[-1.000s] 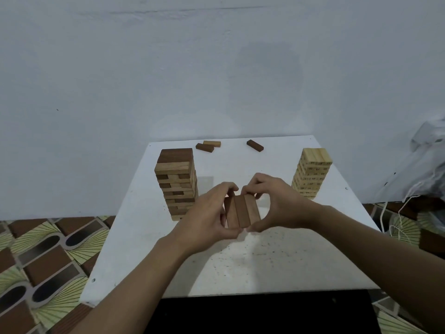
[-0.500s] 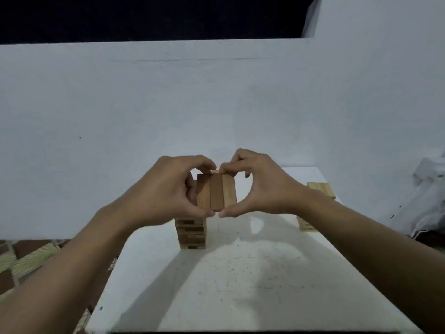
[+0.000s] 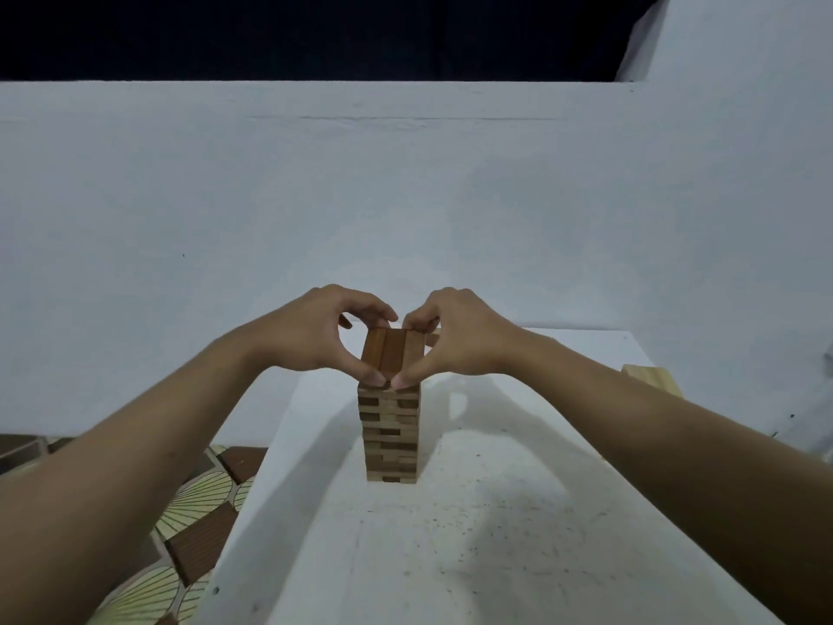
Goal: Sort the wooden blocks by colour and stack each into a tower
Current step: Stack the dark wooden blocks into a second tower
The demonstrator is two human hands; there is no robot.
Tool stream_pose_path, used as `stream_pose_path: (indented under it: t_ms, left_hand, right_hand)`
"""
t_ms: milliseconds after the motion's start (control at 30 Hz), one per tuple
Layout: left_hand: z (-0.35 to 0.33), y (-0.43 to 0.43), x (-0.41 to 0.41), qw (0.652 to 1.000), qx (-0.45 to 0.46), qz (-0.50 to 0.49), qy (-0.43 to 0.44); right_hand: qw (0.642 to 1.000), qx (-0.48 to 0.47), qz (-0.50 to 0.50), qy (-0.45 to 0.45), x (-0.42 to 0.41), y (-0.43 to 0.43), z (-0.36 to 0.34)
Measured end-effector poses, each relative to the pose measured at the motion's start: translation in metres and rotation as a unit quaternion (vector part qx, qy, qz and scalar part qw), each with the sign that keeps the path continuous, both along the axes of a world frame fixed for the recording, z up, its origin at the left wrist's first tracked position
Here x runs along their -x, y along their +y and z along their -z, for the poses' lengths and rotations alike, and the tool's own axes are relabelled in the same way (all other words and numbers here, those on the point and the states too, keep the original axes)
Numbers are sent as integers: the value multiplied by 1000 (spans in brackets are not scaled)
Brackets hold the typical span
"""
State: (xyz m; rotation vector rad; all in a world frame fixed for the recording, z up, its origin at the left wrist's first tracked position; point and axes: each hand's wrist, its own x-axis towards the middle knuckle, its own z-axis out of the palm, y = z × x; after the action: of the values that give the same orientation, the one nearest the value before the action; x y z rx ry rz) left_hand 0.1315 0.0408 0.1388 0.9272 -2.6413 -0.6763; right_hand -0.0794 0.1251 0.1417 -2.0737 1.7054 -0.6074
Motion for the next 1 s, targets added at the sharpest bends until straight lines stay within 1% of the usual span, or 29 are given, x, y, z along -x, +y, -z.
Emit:
stream_pose_path:
  t_ms: [167, 300, 567, 700, 800, 867, 1000]
  left_hand:
    - [11, -6, 0, 999, -33, 7, 2]
    - [16, -7, -1, 999, -44, 6, 2]
    - [17, -6, -2, 998, -66, 8, 4]
    - [21, -3, -5, 997, -74, 4, 6]
    - [28, 0, -10, 995, -95, 0, 25]
    - [32, 2, -12, 994, -100, -7, 44]
    - [40, 9, -12, 987, -108, -27, 114]
  right_hand:
    - [1000, -11, 6, 15, 0, -1, 7]
    - [999, -16, 13, 31, 0, -2, 9]
    - [999, -22, 21, 32, 2, -3, 16]
    - [1000, -18, 9, -3, 6, 2, 18]
    - [999, -29, 5, -34, 16, 8, 24]
    - [999, -27, 8, -38, 21, 12, 31]
    - [996, -14, 22, -84, 23, 14, 43]
